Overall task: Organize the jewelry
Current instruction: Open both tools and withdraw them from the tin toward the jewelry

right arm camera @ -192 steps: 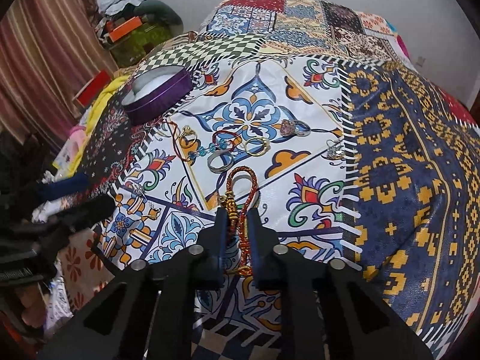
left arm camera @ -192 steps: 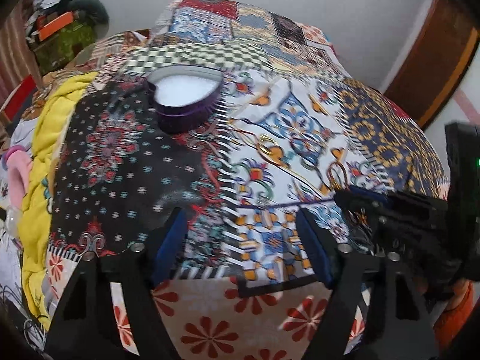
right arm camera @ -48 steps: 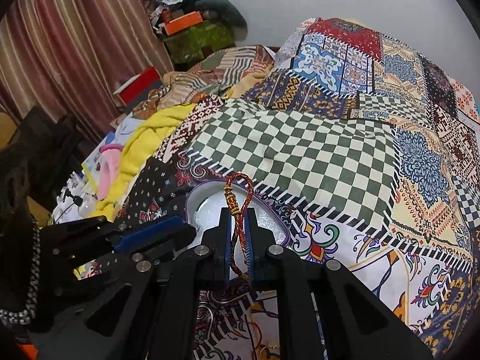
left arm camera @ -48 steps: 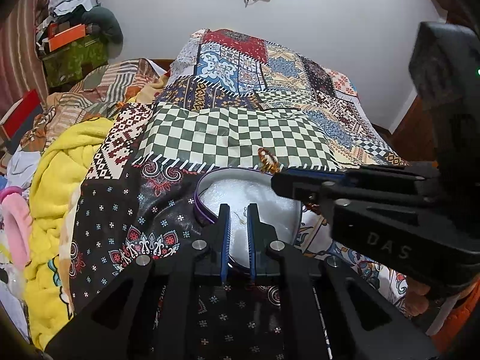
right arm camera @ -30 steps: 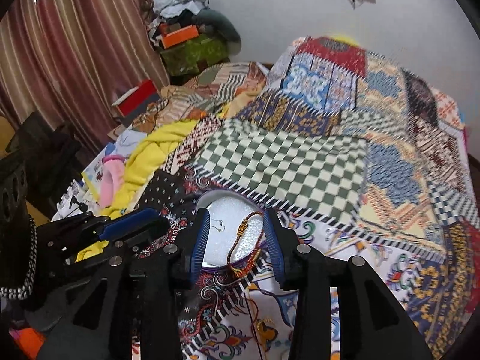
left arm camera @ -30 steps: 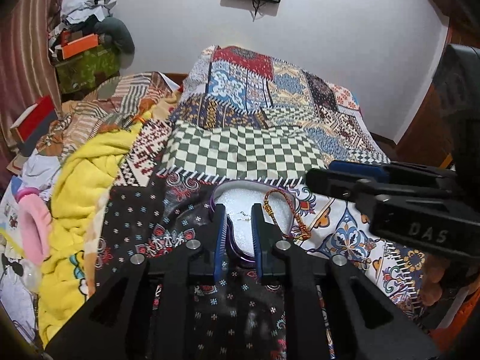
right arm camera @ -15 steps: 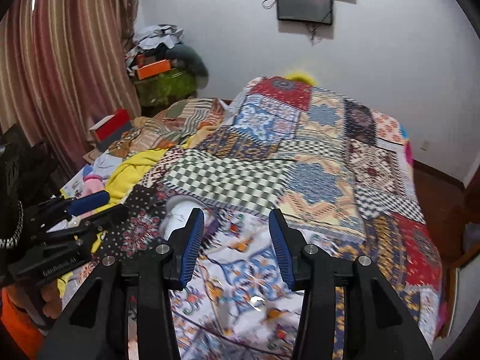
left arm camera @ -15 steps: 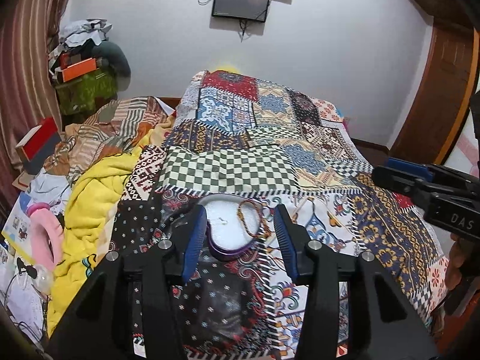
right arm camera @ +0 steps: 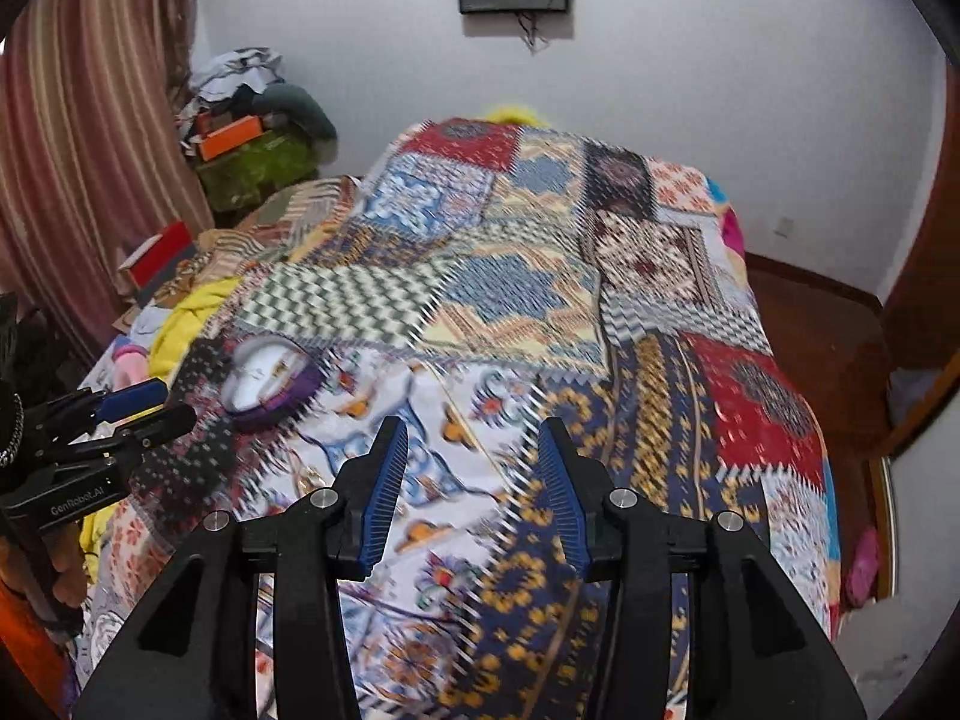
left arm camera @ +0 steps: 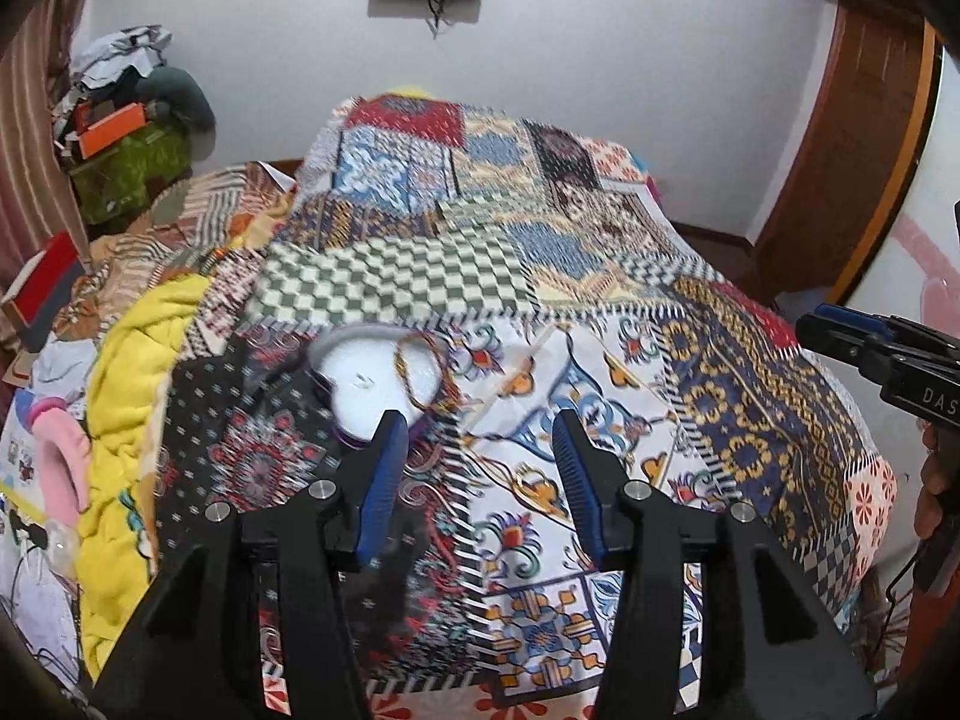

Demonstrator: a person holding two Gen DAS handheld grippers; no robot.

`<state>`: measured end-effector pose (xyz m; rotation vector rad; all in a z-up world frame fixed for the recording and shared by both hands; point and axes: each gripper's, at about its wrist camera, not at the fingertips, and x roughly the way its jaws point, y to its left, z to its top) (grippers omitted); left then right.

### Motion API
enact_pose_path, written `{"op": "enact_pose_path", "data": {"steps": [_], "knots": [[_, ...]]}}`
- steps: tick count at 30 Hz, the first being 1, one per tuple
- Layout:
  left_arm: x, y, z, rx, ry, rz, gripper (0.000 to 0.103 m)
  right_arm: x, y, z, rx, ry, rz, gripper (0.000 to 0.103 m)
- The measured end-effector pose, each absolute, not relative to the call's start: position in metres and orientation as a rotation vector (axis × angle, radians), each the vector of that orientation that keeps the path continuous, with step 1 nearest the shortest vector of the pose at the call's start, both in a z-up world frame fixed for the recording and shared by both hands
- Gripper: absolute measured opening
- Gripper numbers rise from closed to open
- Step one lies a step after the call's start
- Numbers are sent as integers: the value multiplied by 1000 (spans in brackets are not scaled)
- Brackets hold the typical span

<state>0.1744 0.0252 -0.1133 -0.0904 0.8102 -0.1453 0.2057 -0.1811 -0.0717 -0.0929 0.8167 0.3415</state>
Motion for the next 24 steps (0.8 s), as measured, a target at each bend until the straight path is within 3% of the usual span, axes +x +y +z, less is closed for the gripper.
{"op": "enact_pose_path", "data": {"steps": [14, 18, 24], "knots": [[185, -13, -164, -79, 935, -261, 49, 194, -193, -127, -42, 961, 359, 42], [193, -20, -176, -81, 969, -287, 34, 192, -188, -135, -39, 972, 373, 42], [209, -17, -192, -115, 998, -283, 28, 191, -180, -146, -44, 970, 384, 42]]}}
